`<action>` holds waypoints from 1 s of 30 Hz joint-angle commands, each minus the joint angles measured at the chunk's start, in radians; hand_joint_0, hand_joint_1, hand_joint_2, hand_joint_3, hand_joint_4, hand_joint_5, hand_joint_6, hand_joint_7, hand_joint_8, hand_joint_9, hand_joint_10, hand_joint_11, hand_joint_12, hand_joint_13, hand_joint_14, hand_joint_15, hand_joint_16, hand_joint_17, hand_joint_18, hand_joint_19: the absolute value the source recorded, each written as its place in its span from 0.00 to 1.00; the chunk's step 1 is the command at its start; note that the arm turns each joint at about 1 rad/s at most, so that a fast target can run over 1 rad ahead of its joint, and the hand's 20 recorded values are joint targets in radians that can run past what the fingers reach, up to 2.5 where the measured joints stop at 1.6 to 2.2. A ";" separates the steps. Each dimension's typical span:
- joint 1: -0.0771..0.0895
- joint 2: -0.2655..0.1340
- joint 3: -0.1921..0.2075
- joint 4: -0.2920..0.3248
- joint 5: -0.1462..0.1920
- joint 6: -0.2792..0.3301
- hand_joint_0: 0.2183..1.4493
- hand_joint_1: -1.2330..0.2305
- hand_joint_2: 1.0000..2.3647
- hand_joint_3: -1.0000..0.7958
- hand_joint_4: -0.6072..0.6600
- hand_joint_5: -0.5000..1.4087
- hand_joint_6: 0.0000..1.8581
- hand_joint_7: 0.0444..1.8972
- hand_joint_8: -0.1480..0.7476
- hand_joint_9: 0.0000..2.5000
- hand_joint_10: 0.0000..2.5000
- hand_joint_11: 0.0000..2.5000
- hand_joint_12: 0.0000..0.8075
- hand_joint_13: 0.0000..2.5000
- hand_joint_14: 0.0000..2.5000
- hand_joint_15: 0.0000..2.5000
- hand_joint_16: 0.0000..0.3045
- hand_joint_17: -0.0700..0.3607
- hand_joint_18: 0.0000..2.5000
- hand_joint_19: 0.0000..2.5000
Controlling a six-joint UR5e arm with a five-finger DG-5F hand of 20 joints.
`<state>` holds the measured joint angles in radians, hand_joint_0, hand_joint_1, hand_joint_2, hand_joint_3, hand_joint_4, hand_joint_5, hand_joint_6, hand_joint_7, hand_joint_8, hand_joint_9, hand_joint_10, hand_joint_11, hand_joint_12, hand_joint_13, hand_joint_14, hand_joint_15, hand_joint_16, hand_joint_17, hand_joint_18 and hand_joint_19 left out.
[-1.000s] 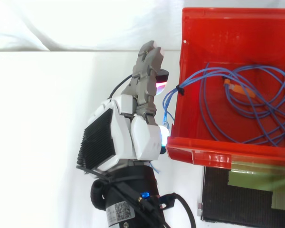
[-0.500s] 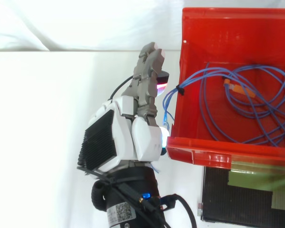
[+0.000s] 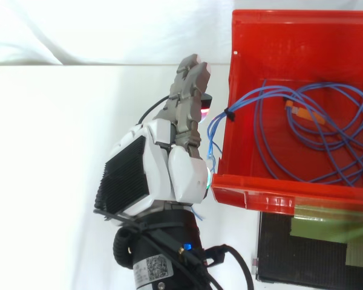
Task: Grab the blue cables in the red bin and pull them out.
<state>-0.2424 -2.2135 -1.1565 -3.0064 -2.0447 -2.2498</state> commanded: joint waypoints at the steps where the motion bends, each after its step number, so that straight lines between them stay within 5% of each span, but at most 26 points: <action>1: 0.000 0.000 0.006 -0.009 0.000 0.000 0.44 0.16 0.00 0.00 0.64 0.59 0.00 0.32 0.47 0.19 0.01 0.13 0.44 0.10 0.00 0.06 0.18 0.44 0.07 0.14; 30: -0.005 0.000 0.006 -0.005 -0.011 -0.014 0.44 0.16 0.00 0.00 0.63 0.60 0.00 0.32 0.47 0.19 0.00 0.14 0.44 0.10 0.00 0.06 0.18 0.44 0.07 0.14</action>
<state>-0.2468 -2.2132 -1.1504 -3.0113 -2.0554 -2.2633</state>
